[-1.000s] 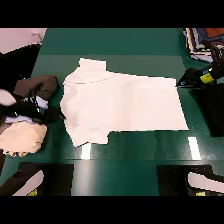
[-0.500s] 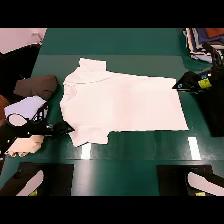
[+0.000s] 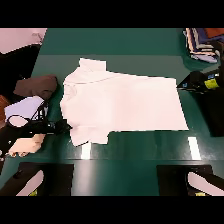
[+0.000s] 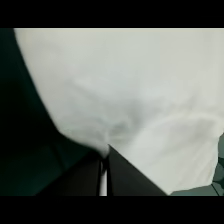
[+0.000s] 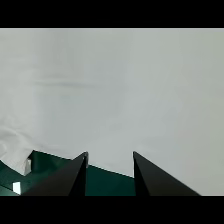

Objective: Fold the shirts.

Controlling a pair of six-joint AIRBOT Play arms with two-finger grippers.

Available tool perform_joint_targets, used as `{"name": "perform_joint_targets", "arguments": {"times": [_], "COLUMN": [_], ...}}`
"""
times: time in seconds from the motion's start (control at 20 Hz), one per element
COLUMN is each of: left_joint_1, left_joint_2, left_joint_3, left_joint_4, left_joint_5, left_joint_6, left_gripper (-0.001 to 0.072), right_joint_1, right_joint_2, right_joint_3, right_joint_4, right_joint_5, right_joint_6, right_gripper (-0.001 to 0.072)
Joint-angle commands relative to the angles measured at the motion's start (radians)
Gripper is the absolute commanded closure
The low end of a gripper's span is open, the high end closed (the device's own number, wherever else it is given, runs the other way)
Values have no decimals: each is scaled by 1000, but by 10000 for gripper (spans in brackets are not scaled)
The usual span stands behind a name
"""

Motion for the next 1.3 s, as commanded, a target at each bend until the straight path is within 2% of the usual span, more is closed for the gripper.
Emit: {"name": "perform_joint_targets", "arguments": {"times": [0.0, 0.1, 0.15, 0.2, 0.25, 0.4, 0.55, 0.8, 1.0, 1.05, 1.25], "left_joint_1": [1, 1, 1, 1, 1, 1, 1, 1, 1, 1, 1], "left_joint_2": [9, 9, 9, 9, 9, 9, 9, 9, 9, 9, 10], "left_joint_3": [53, 110, 134, 156, 170, 191, 191, 191, 191, 191, 212], "left_joint_4": [3, 16, 18, 17, 15, 8, 7, 7, 7, 7, 18], "left_joint_5": [-6, -31, -42, -51, -53, -49, -54, -65, -79, -84, -96], "left_joint_6": [17, 17, 18, 18, 17, 17, 16, 16, 16, 16, 16], "left_gripper": [683, 683, 683, 683, 683, 683, 683, 682, 682, 683, 684], "right_joint_1": [-79, -148, -195, -252, -307, -436, -510, -474, -399, -372, -267], "right_joint_2": [33, 89, 116, 140, 156, 188, 195, 140, 51, 40, 56], "right_joint_3": [-69, -224, -312, -405, -489, -674, -771, -796, -796, -796, -795], "right_joint_4": [-109, -201, -200, -191, -191, -164, -46, -31, 64, 74, 95], "right_joint_5": [61, 38, 21, 2, -15, -86, -177, -283, -387, -419, -531], "right_joint_6": [26, 55, 57, 60, 60, 59, 32, 33, 21, 21, 20], "right_gripper": [377, 373, 330, 231, 224, 234, 271, 274, 275, 294, 662]}}
